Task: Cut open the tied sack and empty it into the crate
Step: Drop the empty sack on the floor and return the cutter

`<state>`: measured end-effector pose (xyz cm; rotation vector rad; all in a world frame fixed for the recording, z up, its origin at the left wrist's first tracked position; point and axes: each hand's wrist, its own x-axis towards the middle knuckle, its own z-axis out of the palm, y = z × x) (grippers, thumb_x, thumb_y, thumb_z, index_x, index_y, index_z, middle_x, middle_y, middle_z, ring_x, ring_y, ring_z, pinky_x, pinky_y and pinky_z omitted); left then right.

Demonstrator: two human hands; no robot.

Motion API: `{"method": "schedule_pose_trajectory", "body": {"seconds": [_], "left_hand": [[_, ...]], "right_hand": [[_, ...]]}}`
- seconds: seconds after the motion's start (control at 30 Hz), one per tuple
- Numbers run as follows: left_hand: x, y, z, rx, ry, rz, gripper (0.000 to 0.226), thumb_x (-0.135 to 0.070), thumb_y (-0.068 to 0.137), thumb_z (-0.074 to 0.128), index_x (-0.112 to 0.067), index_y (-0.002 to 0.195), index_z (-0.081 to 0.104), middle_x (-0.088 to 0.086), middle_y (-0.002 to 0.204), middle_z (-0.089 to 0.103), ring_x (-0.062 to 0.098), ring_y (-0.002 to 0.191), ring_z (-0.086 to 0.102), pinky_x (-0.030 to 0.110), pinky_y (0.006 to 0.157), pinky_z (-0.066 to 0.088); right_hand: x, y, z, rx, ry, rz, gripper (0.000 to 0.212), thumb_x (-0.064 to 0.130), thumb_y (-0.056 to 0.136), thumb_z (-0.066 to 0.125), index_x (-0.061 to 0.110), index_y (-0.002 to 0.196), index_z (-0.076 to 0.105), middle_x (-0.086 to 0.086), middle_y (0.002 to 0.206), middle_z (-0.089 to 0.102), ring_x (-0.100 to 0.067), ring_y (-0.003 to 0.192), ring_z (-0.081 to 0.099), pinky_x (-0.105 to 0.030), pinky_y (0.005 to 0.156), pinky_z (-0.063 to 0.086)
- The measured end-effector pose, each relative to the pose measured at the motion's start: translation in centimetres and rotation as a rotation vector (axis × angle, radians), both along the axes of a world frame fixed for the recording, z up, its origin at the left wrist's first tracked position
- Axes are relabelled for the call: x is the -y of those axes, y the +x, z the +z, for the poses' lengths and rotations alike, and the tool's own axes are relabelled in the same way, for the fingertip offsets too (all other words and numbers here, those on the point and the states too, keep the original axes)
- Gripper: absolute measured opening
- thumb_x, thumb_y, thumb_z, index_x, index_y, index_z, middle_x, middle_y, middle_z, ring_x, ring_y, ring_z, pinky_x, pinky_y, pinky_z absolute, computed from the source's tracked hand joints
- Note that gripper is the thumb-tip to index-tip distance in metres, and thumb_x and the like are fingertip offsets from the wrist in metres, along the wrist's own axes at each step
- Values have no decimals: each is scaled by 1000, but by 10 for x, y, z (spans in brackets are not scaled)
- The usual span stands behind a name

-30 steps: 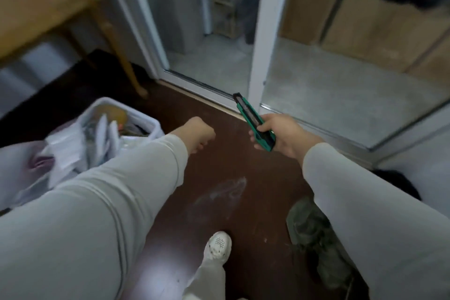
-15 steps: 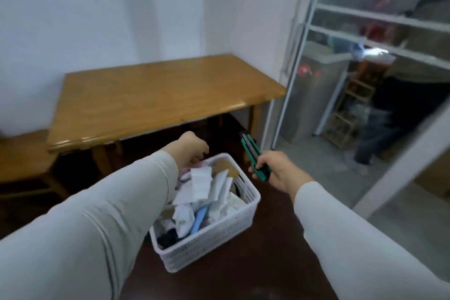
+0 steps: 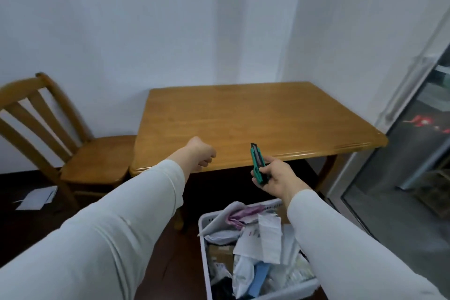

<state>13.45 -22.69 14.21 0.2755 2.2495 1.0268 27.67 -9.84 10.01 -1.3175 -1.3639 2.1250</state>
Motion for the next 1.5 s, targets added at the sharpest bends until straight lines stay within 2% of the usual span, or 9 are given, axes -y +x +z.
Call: {"method": "schedule_pose_trajectory", "body": {"seconds": [0.2,0.3,0.5,0.7,0.87,1.0,1.13,1.27,1.5], "left_hand": [[-22,-50,-13,27,-4,58,19,-13,94,53,-3,109,48,9,87,58,19,74,53,33,77,45],[-35,-73,-17,26,-14,114,19,-11,93,53,-1,109,51,9,89,57,22,77,49,32,74,42],[-61,-117,-37,33,-11,177,28,-12,91,56,0,116,52,11,93,59,23,80,51,33,74,44],[-87,-173,-62,90,-87,176,11,-11,92,53,-5,101,52,5,78,52,18,67,45,27,62,40],[-117,-234,-91,23,-164,77,37,-15,87,62,1,120,57,15,111,61,30,100,56,36,78,45],[-135,-277,-111,18,-212,16,40,-16,87,64,-1,124,56,16,123,58,33,112,54,37,84,46],[-146,-311,-130,48,-214,-32,45,-16,90,60,0,131,52,14,115,56,27,99,53,34,83,46],[-153,-333,-142,69,-234,-57,53,-16,89,58,0,137,44,20,137,50,35,125,50,43,97,48],[-152,-347,-154,103,-232,-93,52,-10,88,57,5,137,43,24,138,48,37,130,45,46,103,42]], "right_hand": [[-33,-68,-21,185,135,170,38,-4,85,47,5,121,55,-13,94,54,-23,76,53,-29,55,41],[-57,-96,-32,265,274,238,34,-4,81,62,9,112,52,-12,113,52,-23,85,49,-31,65,43],[-98,-151,-54,302,328,382,66,11,85,66,7,140,31,-12,123,47,-29,108,51,-36,83,43],[-117,-205,-83,428,385,429,42,17,84,61,4,123,49,-9,91,52,-19,67,47,-29,57,38],[-133,-256,-108,514,475,363,45,23,83,59,7,124,51,-14,115,57,-30,110,53,-39,87,49],[-135,-292,-133,662,565,406,50,31,88,54,21,136,42,-9,133,47,-32,126,38,-44,105,37],[-132,-318,-157,667,595,424,52,28,89,54,24,139,40,-9,138,41,-31,129,34,-41,107,31],[-127,-332,-173,696,692,438,52,26,87,58,23,137,42,-9,138,39,-30,126,34,-40,105,31],[-124,-337,-187,770,759,399,56,18,90,55,23,142,36,-9,143,36,-31,129,32,-42,106,31]]}}
